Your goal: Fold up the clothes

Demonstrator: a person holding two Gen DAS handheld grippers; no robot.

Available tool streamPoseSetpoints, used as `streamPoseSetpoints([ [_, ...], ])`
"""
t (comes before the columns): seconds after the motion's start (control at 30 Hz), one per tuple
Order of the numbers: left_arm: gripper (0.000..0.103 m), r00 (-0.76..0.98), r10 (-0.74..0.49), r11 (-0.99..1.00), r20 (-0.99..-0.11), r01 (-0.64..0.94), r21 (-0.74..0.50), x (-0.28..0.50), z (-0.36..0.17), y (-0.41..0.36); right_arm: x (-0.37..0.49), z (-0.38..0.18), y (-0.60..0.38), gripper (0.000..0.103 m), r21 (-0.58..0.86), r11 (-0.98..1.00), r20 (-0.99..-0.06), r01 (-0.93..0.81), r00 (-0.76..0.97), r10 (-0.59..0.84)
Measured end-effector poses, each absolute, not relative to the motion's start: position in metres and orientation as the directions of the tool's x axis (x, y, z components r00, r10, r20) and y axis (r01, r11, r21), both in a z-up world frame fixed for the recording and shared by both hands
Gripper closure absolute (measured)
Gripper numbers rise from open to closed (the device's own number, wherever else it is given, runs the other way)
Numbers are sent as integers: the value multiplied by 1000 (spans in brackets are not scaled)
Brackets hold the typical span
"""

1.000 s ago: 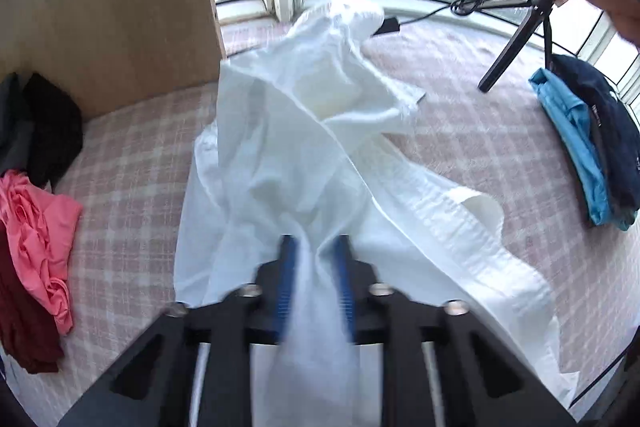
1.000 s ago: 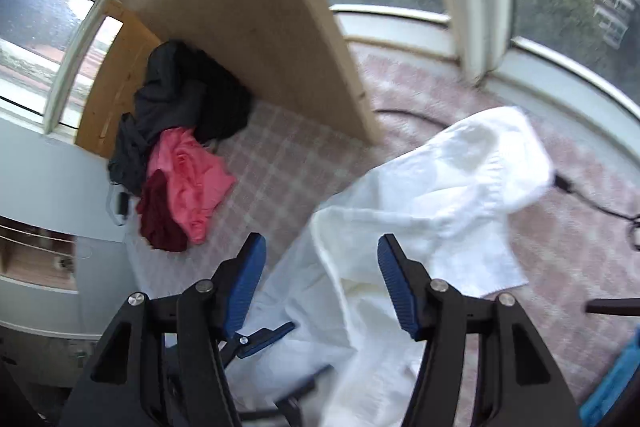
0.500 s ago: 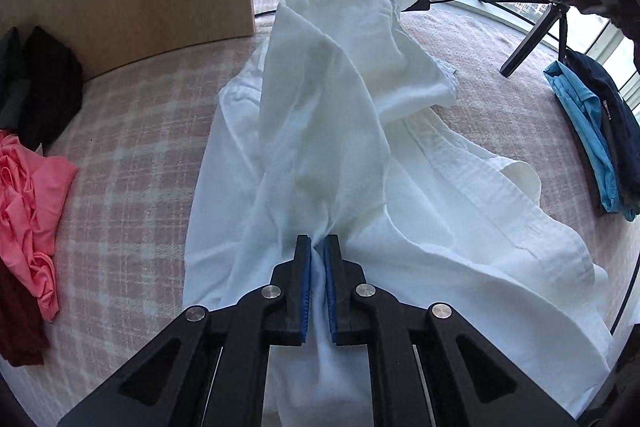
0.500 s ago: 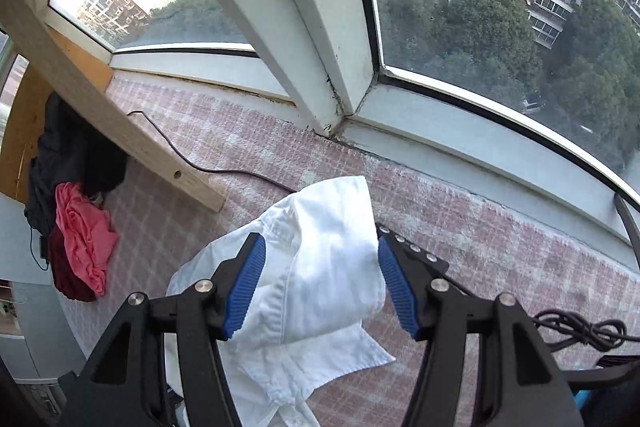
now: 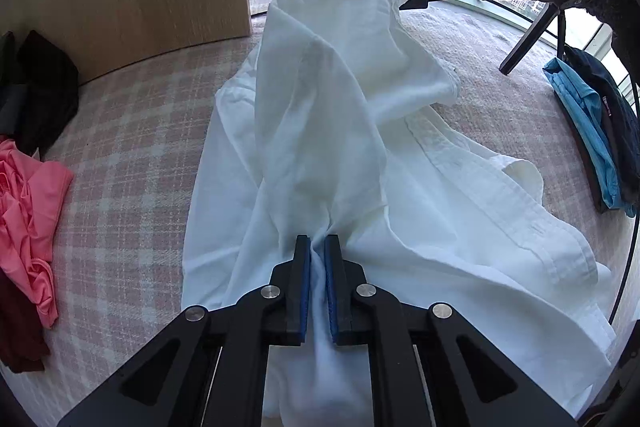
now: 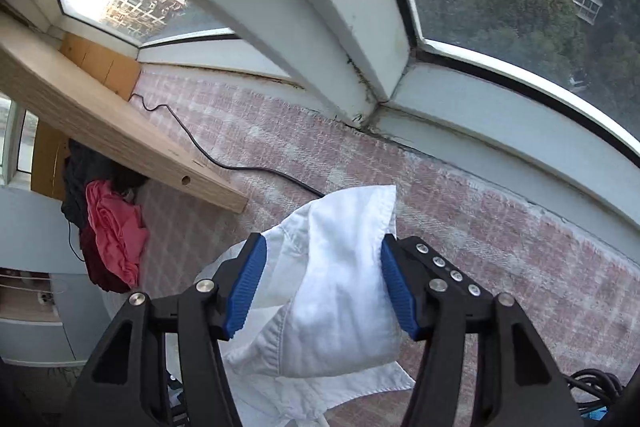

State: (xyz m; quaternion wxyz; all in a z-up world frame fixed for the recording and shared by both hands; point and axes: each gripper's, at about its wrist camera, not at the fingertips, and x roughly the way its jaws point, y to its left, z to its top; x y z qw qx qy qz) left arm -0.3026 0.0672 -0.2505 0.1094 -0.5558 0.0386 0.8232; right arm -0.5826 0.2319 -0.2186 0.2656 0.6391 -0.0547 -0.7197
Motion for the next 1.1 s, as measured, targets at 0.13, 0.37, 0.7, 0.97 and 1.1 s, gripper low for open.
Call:
streamPoseSetpoints([
  [0.13,94,-362,156,-974,-919,-214,-81,-300,-247,63,-564,-195,218,99,334,-858,-902,390,-134,-411],
  [0.37,90,-418,185,-969,-889,-226,-95,-271,-215,40,-458,-105,243,99,280,-833,-848,477,-285,-448],
  [0.7,57,-617,255,-931,-744,-365,-17,-229,-122,43,-286,-24,333,99,300,-907,-783,295,-467,-411],
  [0.97,50,-532,314,-815,-786,-575,64,-267,-120,45,-264,-5,360,99,310,-918,-762,246,-513,-395],
  [1.1,51,-404,343,-739,-848,-673,22,-291,-140,61,-254,4,358,99,293,-921,-760,257,-521,-387],
])
